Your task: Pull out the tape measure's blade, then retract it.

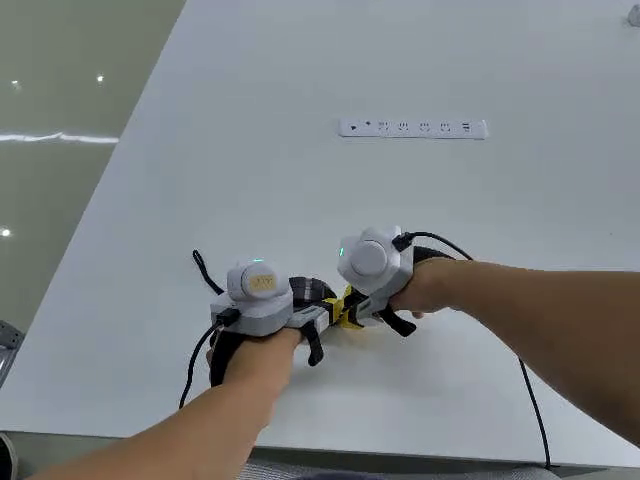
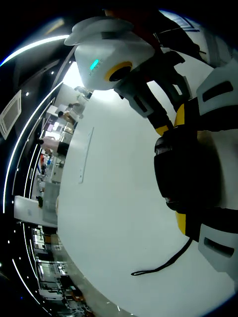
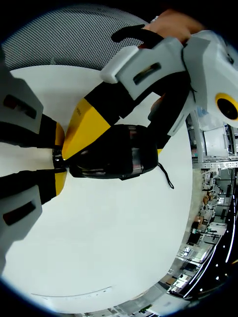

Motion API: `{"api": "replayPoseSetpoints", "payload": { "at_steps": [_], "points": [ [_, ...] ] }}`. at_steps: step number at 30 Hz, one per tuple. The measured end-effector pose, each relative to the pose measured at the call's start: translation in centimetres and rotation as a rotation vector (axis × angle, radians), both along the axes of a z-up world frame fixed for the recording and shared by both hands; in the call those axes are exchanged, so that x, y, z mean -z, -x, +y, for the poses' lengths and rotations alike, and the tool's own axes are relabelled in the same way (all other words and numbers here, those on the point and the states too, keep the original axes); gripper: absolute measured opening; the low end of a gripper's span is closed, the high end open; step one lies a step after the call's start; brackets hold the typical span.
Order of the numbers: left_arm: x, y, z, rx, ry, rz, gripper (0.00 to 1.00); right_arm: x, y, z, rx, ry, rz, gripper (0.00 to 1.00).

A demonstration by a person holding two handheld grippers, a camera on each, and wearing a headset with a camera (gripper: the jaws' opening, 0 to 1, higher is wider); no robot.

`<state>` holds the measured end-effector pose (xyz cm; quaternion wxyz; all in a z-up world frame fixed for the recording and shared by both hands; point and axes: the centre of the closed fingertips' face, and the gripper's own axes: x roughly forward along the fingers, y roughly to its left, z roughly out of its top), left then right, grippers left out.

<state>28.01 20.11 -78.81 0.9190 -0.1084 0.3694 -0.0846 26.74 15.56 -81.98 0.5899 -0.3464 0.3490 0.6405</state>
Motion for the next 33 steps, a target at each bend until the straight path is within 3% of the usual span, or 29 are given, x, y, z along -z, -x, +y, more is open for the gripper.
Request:
{"api": "replayPoseSetpoints", "payload": {
  "at_steps": [3, 5, 7, 8, 9, 11, 14, 23, 33],
  "points": [
    [0.0, 0.0, 0.0, -0.002, 0.004, -0.002, 0.59, -0.1, 0.5, -0.2, -0.056, -0.027, 0.010, 0.19],
    [0.0, 0.0, 0.0, -0.001, 0.005, -0.001, 0.59, -0.2, 1.0, -0.3, -0.068, -0.043, 0.036, 0.25],
    [0.0, 0.0, 0.0, -0.001, 0.005, -0.002, 0.59, -0.2, 1.1, -0.6, -0.070, -0.037, 0.027, 0.27],
    [0.0, 0.0, 0.0, 0.000, 0.005, -0.002, 0.59, -0.1, 0.2, -0.9, -0.101, -0.017, -0.044, 0.23],
    [0.0, 0.0, 0.0, 0.000, 0.006, -0.002, 0.59, -0.1, 0.1, -1.1, -0.113, -0.009, -0.062, 0.20],
    [0.0, 0.1, 0.0, 0.001, 0.008, -0.002, 0.59, -0.2, 0.2, -1.2, -0.054, -0.024, -0.014, 0.18],
    [0.0, 0.1, 0.0, 0.001, 0.010, -0.003, 0.59, -0.1, 0.0, -1.1, -0.041, -0.036, -0.019, 0.15],
    [0.0, 0.1, -0.1, 0.002, 0.015, 0.002, 0.59, -0.3, 0.1, -0.5, -0.062, -0.069, 0.011, 0.14],
    [0.0, 0.1, -0.1, 0.004, 0.029, 0.002, 0.59, -0.2, 0.1, -0.2, -0.109, -0.058, 0.009, 0.14]
  ]
}}
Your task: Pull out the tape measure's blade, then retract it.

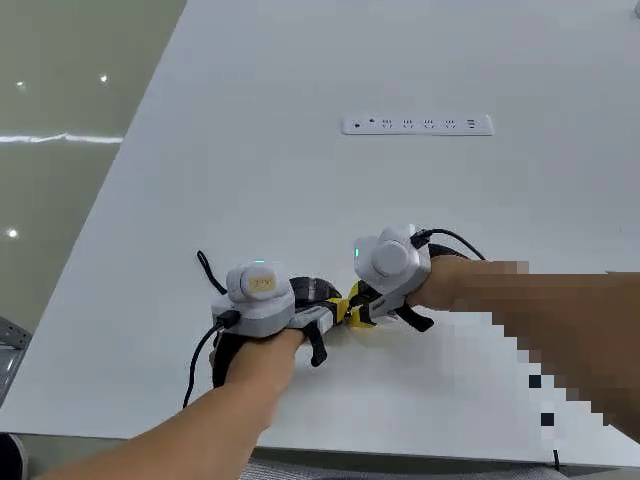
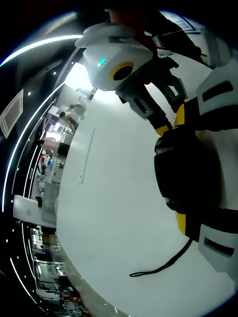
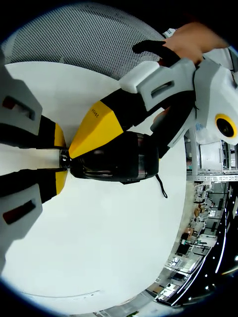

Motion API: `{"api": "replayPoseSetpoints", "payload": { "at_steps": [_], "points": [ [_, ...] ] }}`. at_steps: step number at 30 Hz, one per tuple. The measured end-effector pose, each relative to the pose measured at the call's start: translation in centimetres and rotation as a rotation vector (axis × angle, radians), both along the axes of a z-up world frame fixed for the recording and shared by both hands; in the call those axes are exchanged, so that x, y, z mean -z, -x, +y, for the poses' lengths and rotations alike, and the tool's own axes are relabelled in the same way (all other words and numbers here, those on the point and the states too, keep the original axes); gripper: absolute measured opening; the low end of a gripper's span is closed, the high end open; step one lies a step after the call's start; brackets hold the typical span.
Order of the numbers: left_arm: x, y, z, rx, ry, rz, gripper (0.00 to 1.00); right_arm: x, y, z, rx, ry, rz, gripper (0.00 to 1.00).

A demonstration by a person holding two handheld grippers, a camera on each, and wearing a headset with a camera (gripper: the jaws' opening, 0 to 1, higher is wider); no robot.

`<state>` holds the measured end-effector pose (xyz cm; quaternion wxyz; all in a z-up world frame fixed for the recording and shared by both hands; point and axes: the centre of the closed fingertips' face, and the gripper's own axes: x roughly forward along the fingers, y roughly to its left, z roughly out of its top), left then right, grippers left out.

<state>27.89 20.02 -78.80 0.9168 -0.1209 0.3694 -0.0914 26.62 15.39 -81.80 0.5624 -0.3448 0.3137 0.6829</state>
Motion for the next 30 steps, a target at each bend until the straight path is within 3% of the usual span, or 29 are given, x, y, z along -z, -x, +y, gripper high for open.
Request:
{"api": "replayPoseSetpoints", "payload": {
  "at_steps": [7, 13, 14, 17, 21, 22, 23, 24, 28, 30],
  "points": [
    [0.1, 0.0, 0.0, 0.002, -0.002, 0.004, 0.59, 0.1, 0.0, 0.2, -0.010, 0.015, -0.011, 0.14],
    [0.0, 0.0, 0.1, -0.006, 0.003, -0.004, 0.60, 0.1, -0.2, 0.1, 0.082, 0.006, -0.010, 0.17],
    [0.0, -0.1, 0.1, -0.015, 0.010, -0.008, 0.60, 0.0, -0.2, 0.1, 0.117, -0.006, -0.012, 0.20],
    [0.0, 0.0, 0.1, -0.016, 0.014, -0.021, 0.61, -0.7, -0.3, -0.4, 0.122, -0.025, -0.046, 0.35],
    [-0.3, 0.2, 0.2, -0.003, 0.056, 0.000, 0.61, -2.0, -0.8, -1.2, 0.198, -0.060, -0.045, 0.38],
    [-0.7, 0.2, 0.5, -0.006, 0.059, -0.011, 0.61, -2.2, -0.7, -1.5, 0.232, -0.060, -0.028, 0.41],
    [-1.5, -0.2, 0.9, -0.005, 0.061, -0.057, 0.64, -2.5, -0.8, -2.0, 0.254, -0.060, -0.032, 0.47],
    [-1.9, -0.3, 1.2, 0.005, 0.054, -0.072, 0.68, -2.6, -0.9, -2.2, 0.266, -0.067, -0.039, 0.50],
    [-3.9, 0.4, 1.4, 0.158, -0.003, -0.130, 0.73, -3.6, -0.5, -3.4, 0.358, -0.108, -0.021, 0.59],
    [-4.7, 0.7, 1.6, 0.209, -0.002, -0.172, 0.77, -4.0, -0.4, -4.2, 0.401, -0.125, -0.022, 0.64]
  ]
}}
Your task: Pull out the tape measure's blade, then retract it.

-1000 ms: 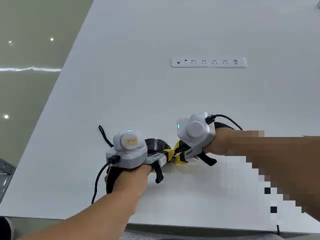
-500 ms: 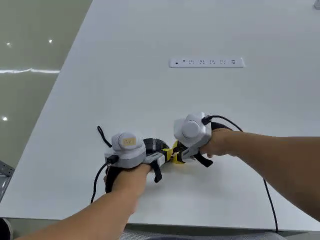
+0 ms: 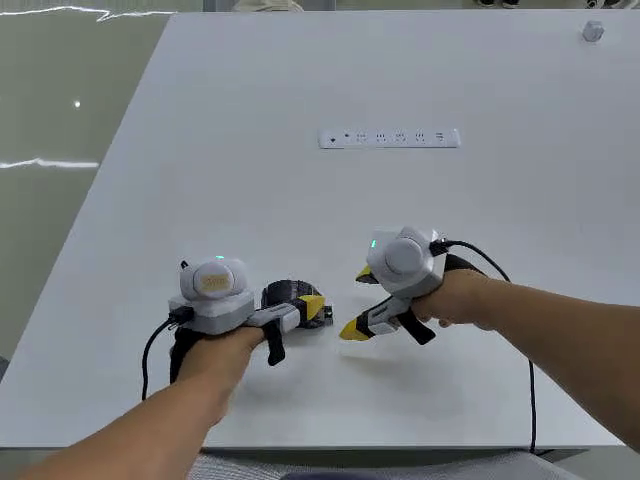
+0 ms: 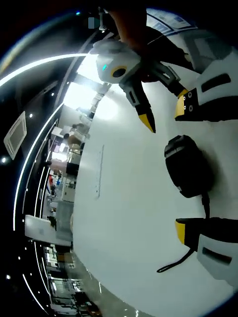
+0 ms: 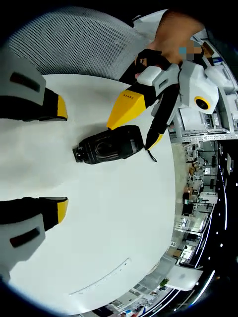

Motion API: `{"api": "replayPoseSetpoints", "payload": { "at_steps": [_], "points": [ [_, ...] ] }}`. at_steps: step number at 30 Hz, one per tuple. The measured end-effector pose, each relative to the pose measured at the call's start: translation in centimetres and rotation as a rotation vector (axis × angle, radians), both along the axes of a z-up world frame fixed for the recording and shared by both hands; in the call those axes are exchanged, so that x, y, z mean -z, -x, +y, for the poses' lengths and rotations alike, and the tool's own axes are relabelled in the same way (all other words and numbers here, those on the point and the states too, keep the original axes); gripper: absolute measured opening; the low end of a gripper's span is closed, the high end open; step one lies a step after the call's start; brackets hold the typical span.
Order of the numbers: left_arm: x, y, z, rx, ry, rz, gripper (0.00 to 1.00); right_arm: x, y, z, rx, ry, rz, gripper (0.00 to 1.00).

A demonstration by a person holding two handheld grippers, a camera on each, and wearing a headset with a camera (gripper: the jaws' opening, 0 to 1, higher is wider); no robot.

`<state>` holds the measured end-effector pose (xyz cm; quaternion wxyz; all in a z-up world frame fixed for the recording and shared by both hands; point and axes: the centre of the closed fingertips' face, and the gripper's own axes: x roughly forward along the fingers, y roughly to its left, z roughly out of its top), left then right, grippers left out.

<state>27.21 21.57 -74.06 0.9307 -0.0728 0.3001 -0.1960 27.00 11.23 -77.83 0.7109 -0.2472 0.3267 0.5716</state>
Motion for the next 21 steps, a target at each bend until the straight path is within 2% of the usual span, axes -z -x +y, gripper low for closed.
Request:
{"api": "replayPoseSetpoints", "payload": {
  "at_steps": [2, 4, 5, 6, 7, 9, 11, 14, 16, 18, 21],
  "points": [
    [-0.6, 0.5, 0.0, 0.035, 0.025, -0.017, 0.85, -0.4, 0.2, -0.7, 0.034, -0.019, -0.002, 0.68],
    [-0.3, 1.6, 0.9, 0.067, -0.009, 0.015, 0.85, -1.2, 0.5, -1.6, 0.092, -0.060, -0.006, 0.73],
    [-0.6, 1.9, 1.1, 0.097, -0.014, -0.013, 0.85, -1.6, 0.7, -2.3, 0.127, -0.085, -0.005, 0.76],
    [-0.7, 2.1, 1.4, 0.103, -0.016, -0.024, 0.87, -1.9, 0.8, -2.9, 0.154, -0.097, -0.004, 0.78],
    [-0.8, 2.5, 2.0, 0.113, -0.032, -0.032, 0.89, -2.1, 1.0, -4.1, 0.186, -0.103, -0.004, 0.80],
    [-0.9, 3.1, 2.5, 0.133, -0.032, -0.040, 0.98, -2.3, 1.3, -5.5, 0.228, -0.116, -0.009, 0.85],
    [-0.8, 3.8, 3.4, 0.147, -0.037, -0.047, 1.00, -2.4, 1.7, -7.5, 0.277, -0.112, -0.011, 0.90],
    [-1.0, 4.7, 4.8, 0.140, -0.028, -0.052, 1.00, -2.4, 2.4, -9.7, 0.322, -0.117, -0.023, 0.93],
    [-1.2, 5.1, 6.0, 0.117, 0.002, -0.049, 1.00, -2.3, 2.8, -10.9, 0.341, -0.112, -0.030, 0.96],
    [-1.8, 5.6, 7.2, 0.087, 0.033, -0.056, 1.00, -2.8, 3.1, -11.9, 0.362, -0.125, -0.042, 0.98],
    [-2.4, 6.6, 8.3, 0.075, 0.050, -0.057, 1.00, -3.7, 3.5, -13.9, 0.407, -0.146, -0.059, 1.00]
  ]
}}
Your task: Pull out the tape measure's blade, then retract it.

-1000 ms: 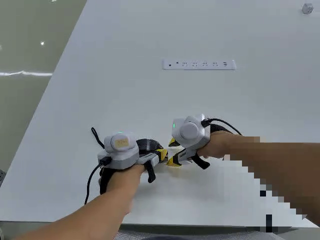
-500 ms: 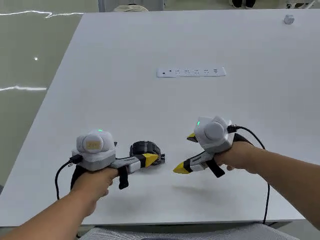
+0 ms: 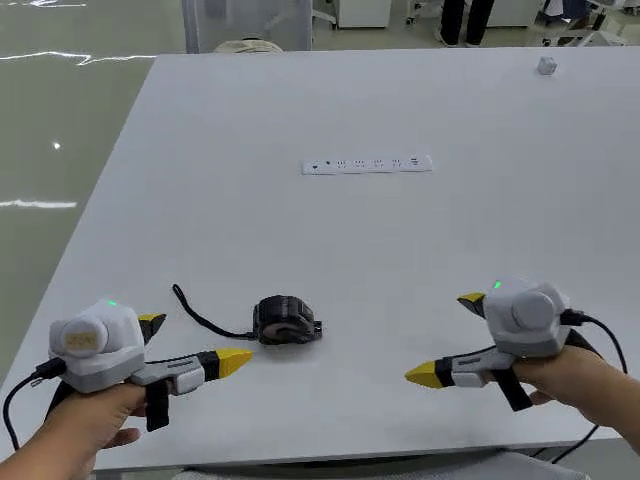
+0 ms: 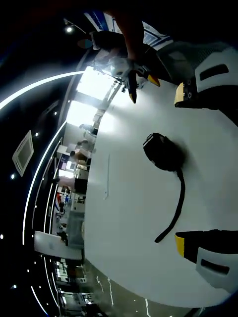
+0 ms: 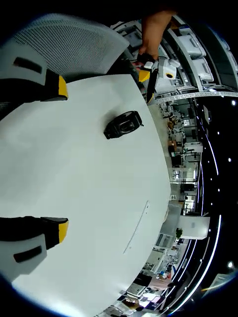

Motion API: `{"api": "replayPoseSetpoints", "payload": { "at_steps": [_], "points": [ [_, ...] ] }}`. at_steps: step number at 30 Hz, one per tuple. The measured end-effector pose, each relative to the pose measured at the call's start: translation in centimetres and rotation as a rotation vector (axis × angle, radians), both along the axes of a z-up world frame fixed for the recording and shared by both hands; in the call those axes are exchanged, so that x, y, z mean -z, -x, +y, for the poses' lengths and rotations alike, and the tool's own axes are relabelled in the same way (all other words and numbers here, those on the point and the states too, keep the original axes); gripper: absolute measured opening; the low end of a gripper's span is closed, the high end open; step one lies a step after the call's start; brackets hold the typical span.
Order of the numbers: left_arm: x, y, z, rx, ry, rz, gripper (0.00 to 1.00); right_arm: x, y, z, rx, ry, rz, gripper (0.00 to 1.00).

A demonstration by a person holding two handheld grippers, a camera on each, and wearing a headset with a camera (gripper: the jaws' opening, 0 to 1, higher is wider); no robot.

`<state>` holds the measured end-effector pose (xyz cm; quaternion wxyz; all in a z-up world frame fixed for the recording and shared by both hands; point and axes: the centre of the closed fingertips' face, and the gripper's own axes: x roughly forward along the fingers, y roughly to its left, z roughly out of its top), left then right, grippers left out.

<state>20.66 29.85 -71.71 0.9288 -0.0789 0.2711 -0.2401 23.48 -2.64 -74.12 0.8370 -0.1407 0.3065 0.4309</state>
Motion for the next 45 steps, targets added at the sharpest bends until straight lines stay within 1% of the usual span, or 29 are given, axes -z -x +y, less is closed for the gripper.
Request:
{"api": "replayPoseSetpoints", "payload": {
  "at_steps": [1, 2, 4, 5, 6, 7, 9, 11, 12, 13, 15, 17, 19, 20, 21, 22, 23, 25, 26, 29, 34, 35, 37, 38, 39, 40, 43, 44, 45],
  "points": [
    [-0.1, 0.2, 0.2, -0.002, 0.000, -0.005, 1.00, -0.2, 0.0, -0.6, 0.018, -0.005, -0.005, 1.00],
    [-0.2, 0.5, 0.7, -0.003, 0.000, -0.011, 1.00, -0.3, 0.0, -1.8, 0.046, -0.008, -0.006, 1.00],
    [-0.2, 1.0, 1.2, -0.010, -0.007, -0.010, 1.00, -0.5, 0.0, -3.6, 0.088, -0.014, -0.005, 1.00],
    [-0.1, 1.2, 1.5, -0.020, -0.013, -0.004, 1.00, -0.6, 0.1, -4.3, 0.107, -0.016, -0.002, 1.00],
    [0.1, 1.3, 2.0, -0.037, -0.013, 0.014, 1.00, -0.7, 0.2, -5.0, 0.121, -0.018, 0.002, 1.00],
    [-0.1, 1.5, 2.2, -0.045, -0.002, 0.017, 1.00, -0.8, 0.3, -5.8, 0.128, -0.018, 0.001, 1.00],
    [-0.5, 1.6, 2.3, -0.042, 0.003, -0.003, 1.00, -0.8, 0.3, -6.9, 0.141, -0.009, -0.005, 1.00],
    [-0.5, 1.8, 2.3, -0.022, -0.011, -0.010, 1.00, -0.7, 0.5, -7.5, 0.143, -0.002, -0.004, 1.00],
    [-0.3, 2.0, 2.4, -0.006, -0.030, -0.007, 1.00, -0.4, 0.7, -7.9, 0.140, 0.014, -0.002, 1.00],
    [0.0, 2.2, 2.5, 0.006, -0.051, 0.003, 1.00, -0.1, 1.0, -8.3, 0.136, 0.042, -0.002, 1.00],
    [0.1, 2.4, 2.8, 0.007, -0.051, 0.003, 1.00, -0.3, 1.2, -8.6, 0.135, 0.049, -0.014, 1.00],
    [0.0, 2.4, 3.3, 0.005, -0.048, -0.014, 1.00, -0.4, 1.4, -9.1, 0.157, 0.035, -0.006, 1.00],
    [-0.3, 2.4, 3.9, 0.008, -0.057, -0.039, 1.00, -0.4, 1.7, -9.4, 0.163, 0.020, 0.002, 1.00],
    [-0.4, 2.4, 4.0, 0.011, -0.059, -0.042, 1.00, -0.4, 1.8, -9.5, 0.164, 0.023, 0.003, 1.00],
    [-0.4, 2.5, 4.1, 0.020, -0.057, -0.039, 1.00, -0.2, 1.9, -9.6, 0.165, 0.029, 0.003, 1.00],
    [-0.1, 2.9, 3.9, 0.041, -0.045, -0.016, 1.00, 0.1, 2.1, -10.0, 0.166, 0.052, 0.006, 1.00],
    [0.2, 3.1, 3.8, 0.055, -0.051, -0.005, 1.00, 0.0, 2.2, -10.2, 0.166, 0.065, 0.000, 1.00],
    [0.2, 3.1, 4.0, 0.054, -0.053, -0.002, 1.00, -0.1, 2.2, -10.7, 0.183, 0.057, 0.001, 1.00],
    [0.1, 3.1, 4.5, 0.039, -0.066, -0.004, 1.00, -0.4, 2.2, -10.9, 0.205, 0.036, 0.006, 1.00],
    [-0.4, 3.2, 5.4, 0.008, -0.058, -0.016, 1.00, -1.1, 2.7, -11.6, 0.221, 0.013, -0.003, 1.00],
    [-0.5, 3.6, 6.0, -0.001, -0.079, -0.019, 1.00, -1.6, 3.3, -12.8, 0.258, -0.011, -0.009, 1.00],
    [-0.6, 3.6, 6.1, -0.004, -0.075, -0.017, 1.00, -1.6, 3.4, -12.8, 0.260, -0.011, -0.010, 1.00],
    [-0.6, 3.6, 5.9, -0.011, -0.059, 0.004, 1.00, -1.6, 3.5, -12.8, 0.260, -0.007, -0.014, 1.00],
    [-0.6, 3.6, 5.8, -0.009, -0.064, 0.002, 1.00, -1.6, 3.5, -12.7, 0.256, -0.004, -0.016, 1.00],
    [-0.9, 3.5, 5.7, -0.002, -0.077, -0.016, 1.00, -1.5, 3.7, -12.6, 0.238, 0.011, -0.019, 1.00],
    [-1.0, 3.4, 5.5, 0.000, -0.078, -0.026, 1.00, -1.5, 3.7, -12.6, 0.227, 0.023, -0.023, 1.00],
    [-1.0, 3.6, 5.4, 0.006, -0.080, -0.005, 1.00, -2.0, 3.6, -13.4, 0.236, 0.027, -0.032, 1.00],
    [-1.0, 3.6, 5.5, 0.010, -0.095, -0.011, 1.00, -2.1, 3.5, -13.7, 0.244, 0.027, -0.035, 1.00],
    [-1.2, 3.6, 5.5, 0.013, -0.099, -0.024, 1.00, -2.2, 3.4, -14.0, 0.256, 0.026, -0.040, 1.00]
  ]
}}
